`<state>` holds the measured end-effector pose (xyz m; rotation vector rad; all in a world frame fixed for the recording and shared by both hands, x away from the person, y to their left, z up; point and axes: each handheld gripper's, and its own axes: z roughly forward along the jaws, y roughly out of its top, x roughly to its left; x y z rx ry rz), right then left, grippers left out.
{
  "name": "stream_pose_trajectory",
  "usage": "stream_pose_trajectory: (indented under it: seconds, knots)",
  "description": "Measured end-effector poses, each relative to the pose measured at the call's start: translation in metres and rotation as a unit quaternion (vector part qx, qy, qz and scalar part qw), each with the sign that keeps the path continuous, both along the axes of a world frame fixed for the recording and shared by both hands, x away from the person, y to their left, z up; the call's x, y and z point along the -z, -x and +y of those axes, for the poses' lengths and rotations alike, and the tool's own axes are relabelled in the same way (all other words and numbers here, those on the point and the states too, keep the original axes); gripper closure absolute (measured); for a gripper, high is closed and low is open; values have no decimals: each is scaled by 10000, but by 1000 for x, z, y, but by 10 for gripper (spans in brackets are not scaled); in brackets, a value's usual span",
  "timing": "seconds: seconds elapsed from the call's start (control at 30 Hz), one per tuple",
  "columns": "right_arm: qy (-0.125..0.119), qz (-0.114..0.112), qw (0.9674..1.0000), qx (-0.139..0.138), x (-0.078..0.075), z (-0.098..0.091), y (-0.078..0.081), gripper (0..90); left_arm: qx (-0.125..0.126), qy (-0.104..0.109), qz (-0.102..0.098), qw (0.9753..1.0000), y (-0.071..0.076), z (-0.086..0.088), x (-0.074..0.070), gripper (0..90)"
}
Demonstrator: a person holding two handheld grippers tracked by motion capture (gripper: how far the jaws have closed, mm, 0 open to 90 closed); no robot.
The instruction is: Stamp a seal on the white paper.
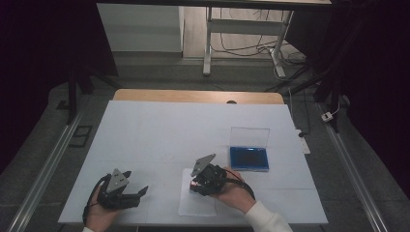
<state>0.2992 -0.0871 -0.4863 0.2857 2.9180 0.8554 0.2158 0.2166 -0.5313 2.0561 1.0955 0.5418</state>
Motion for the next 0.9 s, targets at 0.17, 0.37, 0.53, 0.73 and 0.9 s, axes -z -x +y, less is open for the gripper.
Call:
stream_pose_trajectory:
  seconds: [0.17, 0.37, 0.53, 0.73, 0.9]
  knots:
    - [18, -11, 10000, -8, 0, 0, 0, 702, -10, -10, 6, 10000, 0, 0, 1, 183]
    - [69, -30, 10000, 37, 0, 2, 2, 704, -20, -26, 12, 10000, -1, 0, 1, 183]
    - [140, -64, 9999, 57, 3, 4, 3, 707, -19, -44, 13, 10000, 0, -1, 1, 182]
    - [168, -22, 9998, 54, 4, 4, 2, 709, -25, -41, 10, 10000, 0, 0, 1, 182]
    - [178, -38, 9998, 54, 4, 3, 2, 710, -42, -33, 6, 10000, 1, 0, 1, 182]
